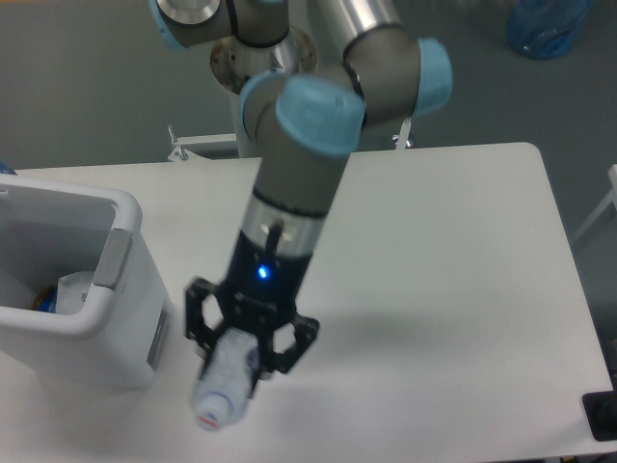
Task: Place the trash in the trash can
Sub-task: 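Lift the bottle upright and carry it over the trash bin, then lower the bottle into the bin and open the gripper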
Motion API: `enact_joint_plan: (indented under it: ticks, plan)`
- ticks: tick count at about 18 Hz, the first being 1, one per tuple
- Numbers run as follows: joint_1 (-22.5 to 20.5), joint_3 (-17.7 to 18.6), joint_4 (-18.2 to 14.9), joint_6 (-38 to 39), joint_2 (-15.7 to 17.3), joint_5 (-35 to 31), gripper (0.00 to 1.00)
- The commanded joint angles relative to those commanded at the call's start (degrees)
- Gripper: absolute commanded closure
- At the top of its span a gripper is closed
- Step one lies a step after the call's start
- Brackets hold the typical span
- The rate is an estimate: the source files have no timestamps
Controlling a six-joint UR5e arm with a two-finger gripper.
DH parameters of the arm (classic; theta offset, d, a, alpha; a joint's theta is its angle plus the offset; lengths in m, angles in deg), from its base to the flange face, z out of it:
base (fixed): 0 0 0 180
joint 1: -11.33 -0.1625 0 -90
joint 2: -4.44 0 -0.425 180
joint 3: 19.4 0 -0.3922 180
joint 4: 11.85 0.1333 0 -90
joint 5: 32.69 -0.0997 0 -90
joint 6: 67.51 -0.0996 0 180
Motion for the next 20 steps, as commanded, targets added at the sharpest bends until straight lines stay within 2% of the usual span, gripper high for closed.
enact_joint_plan:
  ticks: [7,9,11,17,20]
  plan:
    - [1.4,-2.5,0.0,9.5,1.8,3.8,0.56]
    - [1.9,-3.7,0.9,11.4,1.9,4.2,0.56]
    - [3.9,-4.7,0.9,13.5,1.9,4.2,0.56]
    - [9.1,-3.7,1.2,13.7,1.7,4.1,0.55]
    - [12.0,0.2,2.8,13.1,2.4,3.5,0.55]
